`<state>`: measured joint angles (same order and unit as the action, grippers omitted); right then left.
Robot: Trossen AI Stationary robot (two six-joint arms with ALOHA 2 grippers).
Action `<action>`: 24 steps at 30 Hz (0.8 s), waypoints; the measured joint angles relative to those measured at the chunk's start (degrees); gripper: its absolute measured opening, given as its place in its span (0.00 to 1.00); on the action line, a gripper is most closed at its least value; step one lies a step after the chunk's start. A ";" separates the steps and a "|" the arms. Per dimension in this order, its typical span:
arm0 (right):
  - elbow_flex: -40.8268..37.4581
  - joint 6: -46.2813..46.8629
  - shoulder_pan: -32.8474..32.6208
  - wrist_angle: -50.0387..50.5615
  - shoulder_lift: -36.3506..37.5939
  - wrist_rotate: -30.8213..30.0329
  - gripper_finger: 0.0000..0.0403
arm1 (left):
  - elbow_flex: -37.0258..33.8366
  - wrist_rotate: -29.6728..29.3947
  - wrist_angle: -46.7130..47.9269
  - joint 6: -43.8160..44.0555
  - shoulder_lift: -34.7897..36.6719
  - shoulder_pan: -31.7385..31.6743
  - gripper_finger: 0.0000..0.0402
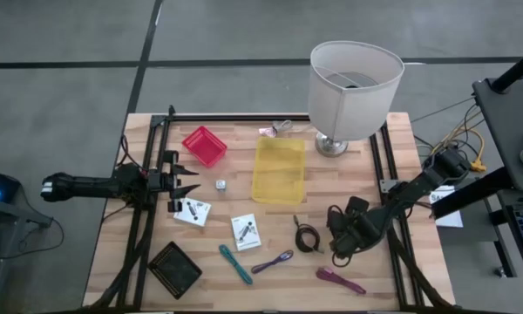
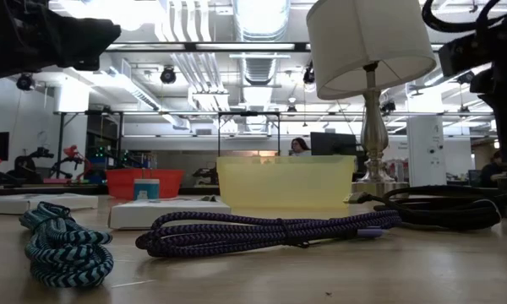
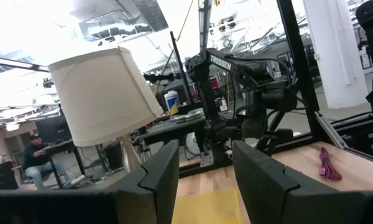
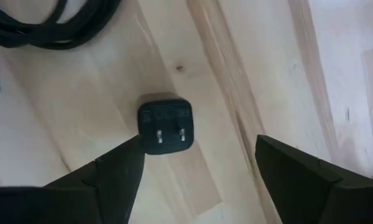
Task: Pick and place items into bin
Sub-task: Put the black charger adapter into the red bin
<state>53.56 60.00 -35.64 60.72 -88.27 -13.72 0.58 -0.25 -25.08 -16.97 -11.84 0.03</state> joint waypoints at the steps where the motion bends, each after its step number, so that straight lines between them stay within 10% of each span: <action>1: -0.25 0.00 0.04 -0.16 0.00 0.02 0.73 | 0.00 0.00 -0.01 0.00 -0.07 0.00 0.34; 24: -5.40 -4.52 1.42 -11.11 0.00 1.28 0.71 | 0.00 -0.02 -0.01 0.01 -0.02 -0.02 0.34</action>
<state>48.16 55.48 -34.22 49.61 -88.27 -12.44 0.58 -0.27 -25.09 -16.97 -11.86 0.01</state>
